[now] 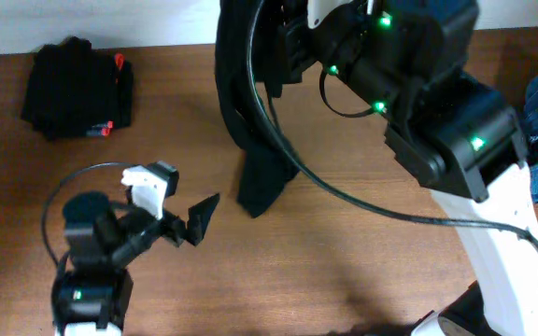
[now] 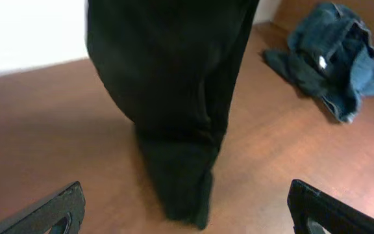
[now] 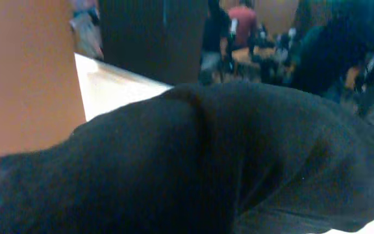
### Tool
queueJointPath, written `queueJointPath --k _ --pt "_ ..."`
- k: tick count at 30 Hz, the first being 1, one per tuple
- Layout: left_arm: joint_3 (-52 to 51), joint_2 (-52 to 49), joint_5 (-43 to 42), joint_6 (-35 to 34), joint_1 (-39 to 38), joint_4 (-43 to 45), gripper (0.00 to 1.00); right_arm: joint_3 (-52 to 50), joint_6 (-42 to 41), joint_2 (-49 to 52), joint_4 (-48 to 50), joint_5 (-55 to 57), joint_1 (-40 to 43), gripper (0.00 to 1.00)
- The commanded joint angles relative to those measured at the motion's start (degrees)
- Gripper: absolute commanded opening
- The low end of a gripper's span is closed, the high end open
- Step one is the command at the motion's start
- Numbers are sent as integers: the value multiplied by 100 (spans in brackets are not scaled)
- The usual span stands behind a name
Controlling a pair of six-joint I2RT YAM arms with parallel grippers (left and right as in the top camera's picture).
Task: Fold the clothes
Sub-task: 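Grasp the hanging trouser end with the left gripper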
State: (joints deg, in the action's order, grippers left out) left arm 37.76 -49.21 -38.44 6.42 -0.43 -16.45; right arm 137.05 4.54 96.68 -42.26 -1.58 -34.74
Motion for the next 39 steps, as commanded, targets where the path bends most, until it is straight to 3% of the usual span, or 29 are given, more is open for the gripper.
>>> queueJointPath --k 1,4,7,12,17,20,23,31,39 --pt "35 -457 -466 72 -28 251 99 398 -101 -313 306 -184 -133 4" --pt "35 -793 -1200 72 -35 616 100 409 -109 -313 426 -306 -131 4" --pt "35 -898 -946 -28 -177 691 100 407 -236 -310 568 -343 -131 4" --pt "35 -717 1379 -575 -1014 527 100 409 -404 -310 918 -420 -131 4" --pt "35 -452 3283 -1331 -2253 505 100 407 -407 -310 1123 -417 -131 4" --pt "15 -514 4911 -1742 -3115 476 100 407 -468 -310 1191 -415 -131 4" --pt "-7 -667 5803 -1989 -3587 520 100 407 -553 -310 1248 -420 -131 4" --pt "-11 -1668 6269 -2640 -3665 798 100 428 -682 -313 1493 -422 -131 4" --pt "-11 -2826 6205 -2675 -3663 1349 100 452 -673 -310 1631 -417 -131 4"
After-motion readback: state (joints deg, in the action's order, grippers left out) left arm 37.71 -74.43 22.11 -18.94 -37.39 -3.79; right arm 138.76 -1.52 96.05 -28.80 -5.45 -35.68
